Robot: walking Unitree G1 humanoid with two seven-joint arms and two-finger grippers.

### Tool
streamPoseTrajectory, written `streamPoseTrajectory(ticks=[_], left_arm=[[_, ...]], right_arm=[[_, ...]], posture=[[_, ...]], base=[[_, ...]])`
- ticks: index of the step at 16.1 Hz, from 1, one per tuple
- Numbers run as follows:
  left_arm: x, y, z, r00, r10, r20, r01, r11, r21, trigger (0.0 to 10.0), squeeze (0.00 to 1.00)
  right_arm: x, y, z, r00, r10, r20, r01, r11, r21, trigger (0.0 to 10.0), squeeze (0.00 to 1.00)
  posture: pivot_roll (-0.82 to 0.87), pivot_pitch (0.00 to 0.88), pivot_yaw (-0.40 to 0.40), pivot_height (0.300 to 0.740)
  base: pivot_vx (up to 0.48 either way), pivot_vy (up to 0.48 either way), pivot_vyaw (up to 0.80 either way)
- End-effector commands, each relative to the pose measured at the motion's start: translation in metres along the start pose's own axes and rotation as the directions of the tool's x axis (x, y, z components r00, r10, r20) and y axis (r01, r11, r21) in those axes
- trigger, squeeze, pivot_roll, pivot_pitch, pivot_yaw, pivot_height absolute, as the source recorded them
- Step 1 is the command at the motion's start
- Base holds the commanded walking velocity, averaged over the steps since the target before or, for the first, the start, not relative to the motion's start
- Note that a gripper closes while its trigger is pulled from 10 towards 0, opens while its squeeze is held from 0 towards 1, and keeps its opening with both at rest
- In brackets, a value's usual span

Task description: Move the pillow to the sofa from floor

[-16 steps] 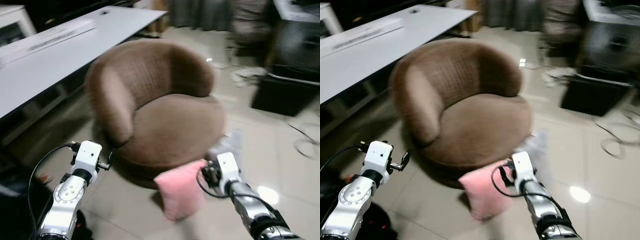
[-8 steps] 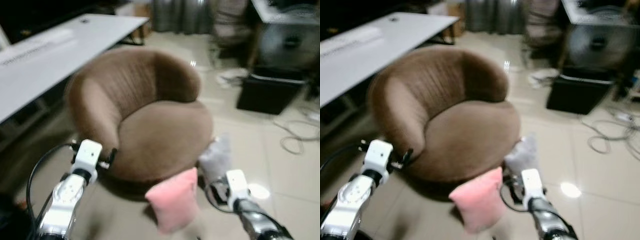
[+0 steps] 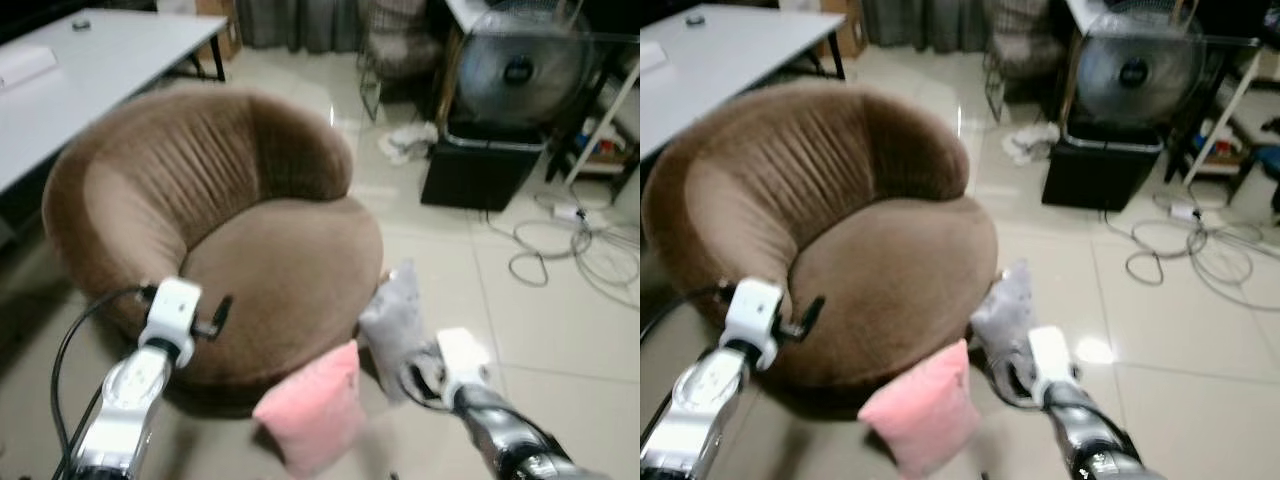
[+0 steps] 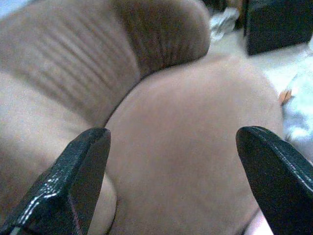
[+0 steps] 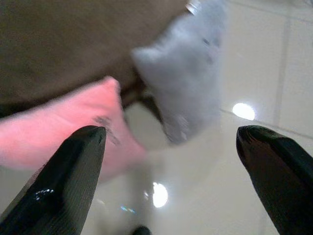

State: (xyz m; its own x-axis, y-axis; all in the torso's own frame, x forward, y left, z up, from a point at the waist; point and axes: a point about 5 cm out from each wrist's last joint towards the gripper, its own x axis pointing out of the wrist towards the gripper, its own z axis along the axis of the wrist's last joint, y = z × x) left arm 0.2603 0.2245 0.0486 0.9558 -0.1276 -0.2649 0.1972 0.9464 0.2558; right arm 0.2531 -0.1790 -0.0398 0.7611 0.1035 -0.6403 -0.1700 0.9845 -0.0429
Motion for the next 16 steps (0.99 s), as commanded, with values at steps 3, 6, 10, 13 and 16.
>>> streamPoseTrajectory(ticks=[3,6,10,13,16], left_arm=[[0.000,0.000,-0.002,1.000,0.008,-0.019,-0.008,1.000,-0.015,10.0,0.00],[0.000,-0.001,-0.001,1.000,0.001,-0.022,-0.001,1.000,-0.003,10.0,0.00],[0.001,0.000,0.001,1.000,0.006,-0.013,-0.006,1.000,-0.004,10.0,0.00],[0.002,-0.001,0.001,1.000,0.005,-0.014,-0.005,1.000,0.002,10.0,0.00],[0.003,-0.001,0.001,1.000,0.003,-0.020,-0.003,1.000,0.001,10.0,0.00]], right_arm=[[-0.004,-0.015,-0.005,0.999,-0.031,-0.034,0.032,0.999,0.016,10.0,0.00],[-0.007,-0.014,-0.017,0.998,-0.032,-0.055,0.033,0.999,0.020,10.0,0.00],[-0.012,-0.012,-0.030,0.997,-0.034,-0.074,0.036,0.999,0.029,10.0,0.00],[-0.012,-0.012,-0.031,0.996,-0.039,-0.078,0.041,0.999,0.031,10.0,0.00],[-0.012,-0.017,-0.032,0.994,-0.060,-0.093,0.063,0.997,0.037,10.0,0.00]], posture=[[0.09,0.000,0.040,0.711],[0.10,0.000,0.036,0.681],[0.10,0.000,0.035,0.646],[0.09,0.000,0.041,0.616],[0.08,0.000,0.044,0.611]], base=[[0.000,0.000,0.00],[0.000,0.000,0.00],[0.000,0.000,0.00],[0.000,0.000,0.00],[0.000,0.000,0.00]])
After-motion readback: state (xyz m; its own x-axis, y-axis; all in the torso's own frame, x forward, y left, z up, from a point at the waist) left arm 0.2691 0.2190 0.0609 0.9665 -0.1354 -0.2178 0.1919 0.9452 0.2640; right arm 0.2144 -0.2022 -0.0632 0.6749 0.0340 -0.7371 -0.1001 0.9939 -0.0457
